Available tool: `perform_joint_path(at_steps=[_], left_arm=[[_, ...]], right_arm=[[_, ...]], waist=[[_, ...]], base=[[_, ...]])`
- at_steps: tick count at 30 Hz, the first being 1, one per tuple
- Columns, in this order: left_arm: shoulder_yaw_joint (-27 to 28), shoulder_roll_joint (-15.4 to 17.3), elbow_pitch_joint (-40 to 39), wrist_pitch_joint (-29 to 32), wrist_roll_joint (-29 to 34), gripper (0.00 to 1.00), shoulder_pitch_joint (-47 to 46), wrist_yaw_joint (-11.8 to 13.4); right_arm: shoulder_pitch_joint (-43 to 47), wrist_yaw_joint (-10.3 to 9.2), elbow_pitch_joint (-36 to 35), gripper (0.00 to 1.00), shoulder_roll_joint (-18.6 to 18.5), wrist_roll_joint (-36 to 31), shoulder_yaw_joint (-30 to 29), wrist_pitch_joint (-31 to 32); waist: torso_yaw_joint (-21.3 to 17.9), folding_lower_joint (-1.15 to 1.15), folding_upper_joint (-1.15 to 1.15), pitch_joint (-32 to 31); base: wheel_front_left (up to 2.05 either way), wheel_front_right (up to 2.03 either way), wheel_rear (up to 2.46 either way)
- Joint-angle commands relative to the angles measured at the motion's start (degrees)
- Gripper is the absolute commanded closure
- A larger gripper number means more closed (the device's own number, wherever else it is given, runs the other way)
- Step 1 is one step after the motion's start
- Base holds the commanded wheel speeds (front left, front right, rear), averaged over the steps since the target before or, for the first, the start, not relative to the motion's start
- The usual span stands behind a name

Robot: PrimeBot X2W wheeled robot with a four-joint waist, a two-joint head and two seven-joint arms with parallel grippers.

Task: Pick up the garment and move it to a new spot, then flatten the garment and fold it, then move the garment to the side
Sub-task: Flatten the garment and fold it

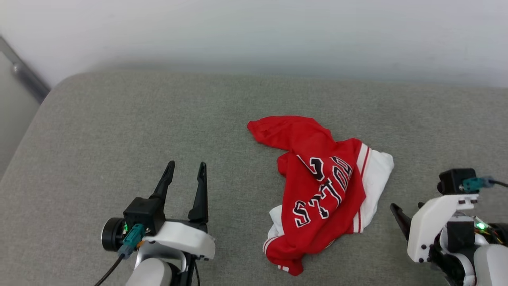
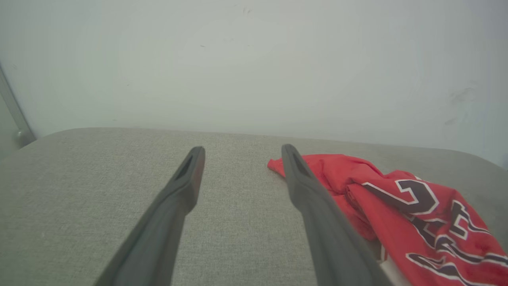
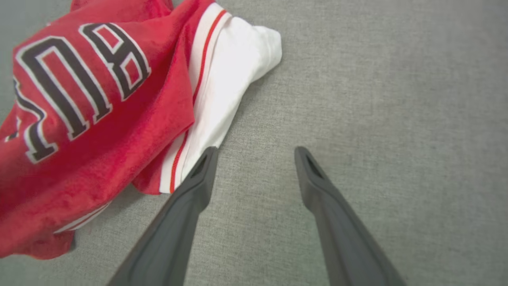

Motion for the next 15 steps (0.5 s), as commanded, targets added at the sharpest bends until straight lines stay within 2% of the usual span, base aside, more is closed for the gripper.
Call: perform_joint_path(at_steps=[1, 5, 12, 13, 14, 15], left_arm=[[-0.3, -0.6, 0.2, -0.5, 0.5, 0.00, -1.6, -0.5], [-0.8, -1.7, 1.3, -0.7, 0.9, 0.00, -4.1, -1.6], [-0.2, -3.2, 2.3, -0.9, 1.9, 0.00, -6.0, -2.9], [0.1, -3.3, 2.4, -0.9, 2.1, 0.00, -5.9, -3.0], [0.3, -3.5, 2.5, -0.9, 2.2, 0.00, -5.8, -3.1], [0.6, -3.6, 2.5, -0.9, 2.4, 0.00, -5.6, -3.2]], right_arm=[[-1.8, -0.01, 0.6, 0.00, -0.8, 1.2, 1.1, 3.1], [-4.7, -0.02, 2.8, 0.00, -2.2, 2.8, 2.9, 9.4], [-5.9, -0.02, 11.4, 0.00, -2.0, 4.3, 4.8, 11.9], [-5.7, -0.01, 12.8, 0.06, -1.7, 4.7, 5.0, 12.3], [-5.4, -0.01, 13.9, 0.56, -1.3, 5.2, 5.3, 12.8], [-5.2, 0.00, 14.4, 0.93, -1.0, 5.5, 5.7, 12.9]], waist=[[2.7, 0.00, 0.00, 3.0], [5.4, 0.00, 0.00, 6.0], [7.3, 0.00, 0.00, 8.4], [7.4, 0.00, 0.00, 8.5], [7.4, 0.00, 0.00, 8.4], [7.3, 0.00, 0.00, 8.3]], base=[[0.00, 0.00, 0.00], [0.00, 0.00, 0.00], [0.00, 0.00, 0.00], [0.00, 0.00, 0.00], [0.00, 0.00, 0.00], [0.00, 0.00, 0.00]])
